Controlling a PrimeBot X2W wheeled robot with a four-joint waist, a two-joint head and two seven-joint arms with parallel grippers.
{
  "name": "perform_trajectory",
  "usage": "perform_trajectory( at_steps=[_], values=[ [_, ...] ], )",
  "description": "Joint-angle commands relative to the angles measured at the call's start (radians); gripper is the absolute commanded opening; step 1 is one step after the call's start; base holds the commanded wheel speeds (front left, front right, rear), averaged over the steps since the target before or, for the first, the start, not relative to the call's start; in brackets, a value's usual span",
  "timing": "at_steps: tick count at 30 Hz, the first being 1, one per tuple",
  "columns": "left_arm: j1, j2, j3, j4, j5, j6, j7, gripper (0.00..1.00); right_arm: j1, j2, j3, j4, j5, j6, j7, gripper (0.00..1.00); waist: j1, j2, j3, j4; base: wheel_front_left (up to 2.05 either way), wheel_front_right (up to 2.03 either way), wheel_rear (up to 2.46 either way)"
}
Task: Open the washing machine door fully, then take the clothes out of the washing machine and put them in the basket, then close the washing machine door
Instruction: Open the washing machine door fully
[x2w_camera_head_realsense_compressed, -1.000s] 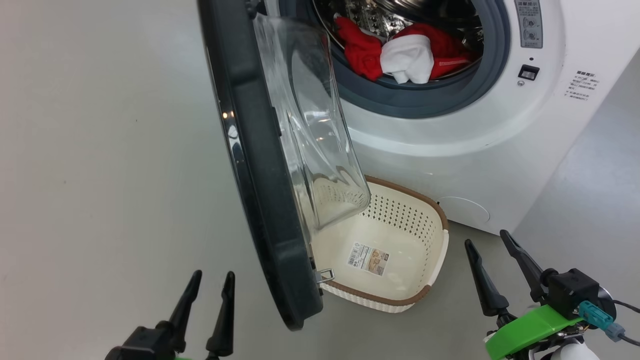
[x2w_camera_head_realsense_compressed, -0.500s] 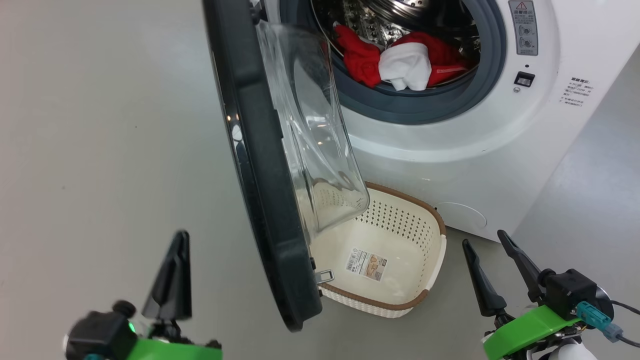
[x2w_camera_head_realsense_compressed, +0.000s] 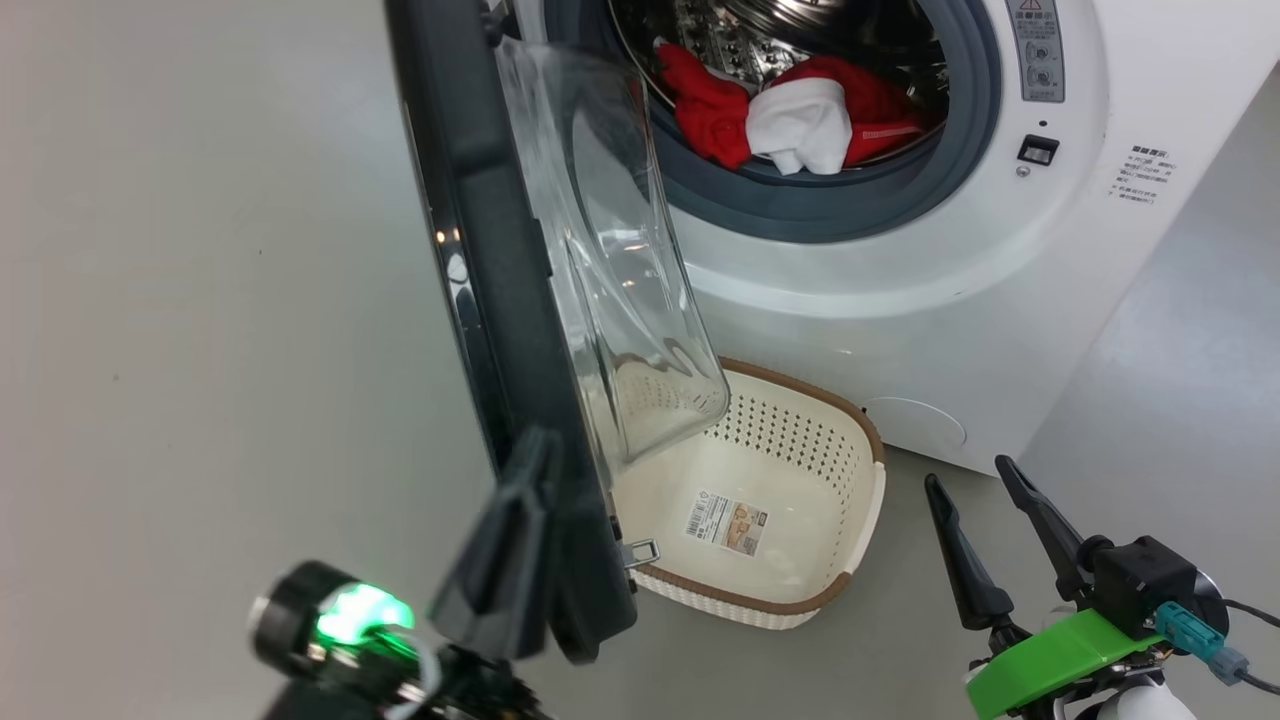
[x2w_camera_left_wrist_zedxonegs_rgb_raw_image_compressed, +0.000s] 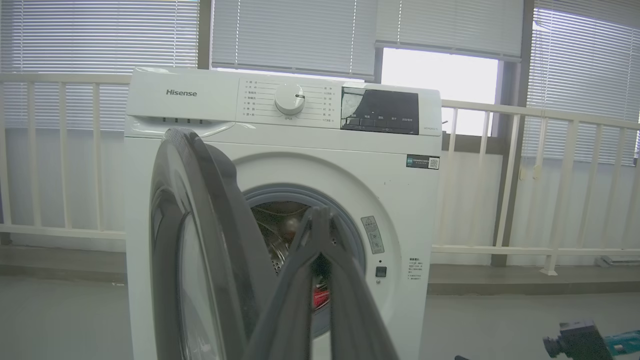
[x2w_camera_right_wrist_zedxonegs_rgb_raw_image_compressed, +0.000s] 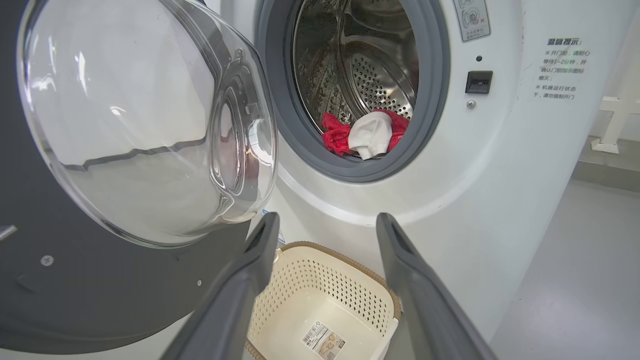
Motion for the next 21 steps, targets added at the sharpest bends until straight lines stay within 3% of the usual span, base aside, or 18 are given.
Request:
perform_trajectory(
  at_steps=[1,11,21],
  values=[
    [-0.012,0.007,0.014,-0.009,-0.001,-0.002,-0.004,0.00,-0.007,-0.006,0.016,-0.027,-0.009,0.007,-0.006,1.00,0.0000,-0.0001,0.003,-0.003,0.00,0.00,0.00],
    [0.009,0.007,-0.117,0.212,-0.090,-0.005,-0.004,0.00,-0.015,-0.008,0.013,-0.032,-0.014,0.007,-0.006,1.00,0.0000,-0.0001,0.018,-0.011,0.00,0.00,0.00],
    [-0.024,0.007,-0.125,0.411,-0.167,-0.006,-0.004,0.00,-0.023,-0.011,0.018,-0.033,-0.014,0.007,-0.006,1.00,0.0000,-0.0001,0.025,-0.011,0.00,0.00,0.00]
  ],
)
